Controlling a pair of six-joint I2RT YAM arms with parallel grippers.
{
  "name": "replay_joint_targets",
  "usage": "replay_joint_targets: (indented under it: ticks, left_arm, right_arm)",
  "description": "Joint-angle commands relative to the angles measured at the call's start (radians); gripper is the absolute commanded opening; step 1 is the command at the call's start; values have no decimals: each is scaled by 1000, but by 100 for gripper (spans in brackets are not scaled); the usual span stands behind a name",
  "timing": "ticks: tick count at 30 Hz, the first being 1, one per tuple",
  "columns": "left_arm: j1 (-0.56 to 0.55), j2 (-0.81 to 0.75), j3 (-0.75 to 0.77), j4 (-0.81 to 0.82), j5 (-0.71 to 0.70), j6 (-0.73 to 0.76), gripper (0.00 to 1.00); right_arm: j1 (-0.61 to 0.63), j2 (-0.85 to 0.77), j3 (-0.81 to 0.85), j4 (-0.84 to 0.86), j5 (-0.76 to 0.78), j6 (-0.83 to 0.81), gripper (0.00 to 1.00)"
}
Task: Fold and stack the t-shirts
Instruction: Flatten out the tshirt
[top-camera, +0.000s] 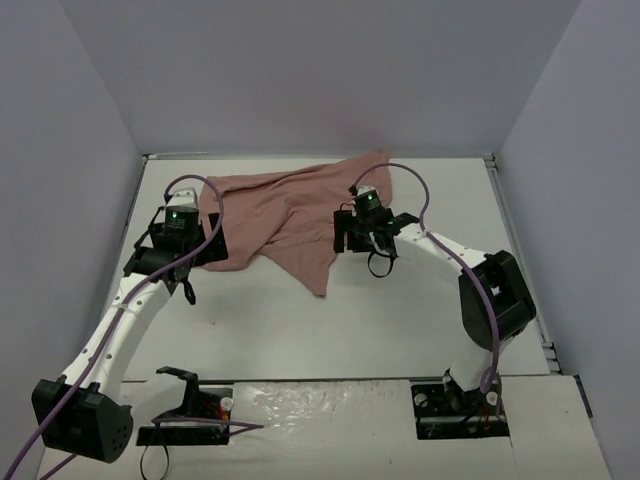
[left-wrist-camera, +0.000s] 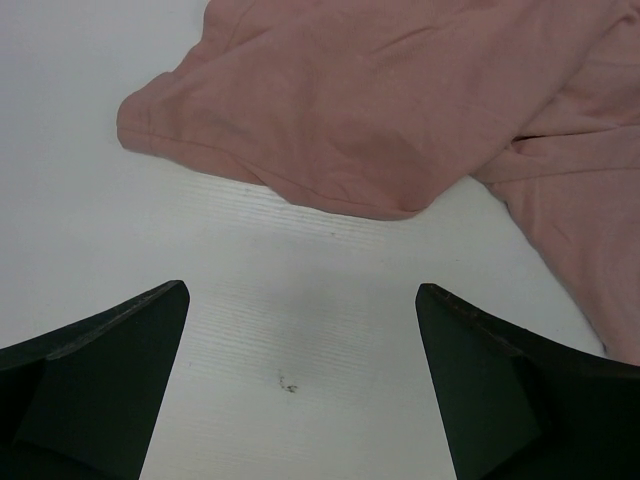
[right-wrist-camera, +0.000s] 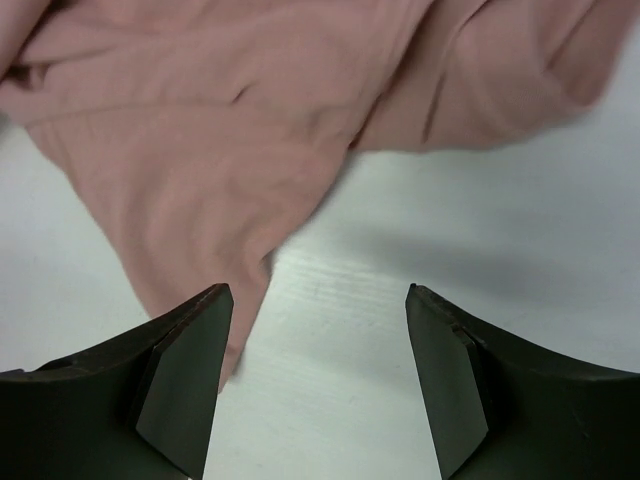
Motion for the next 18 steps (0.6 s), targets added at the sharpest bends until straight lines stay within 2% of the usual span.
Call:
replay_joint_targets:
  ticks: [1, 10, 18]
  left_arm:
    - [15, 13, 16, 83, -28, -29, 97]
    - [21, 9, 1, 72, -40, -27, 97]
    - [23, -19, -31, 61, -41, -35, 97]
  right_arm:
    - [110, 2, -23, 24, 45, 99, 68]
    - [248, 89, 26, 23, 327, 98, 68]
    - [232, 176, 58, 4, 562, 65, 69]
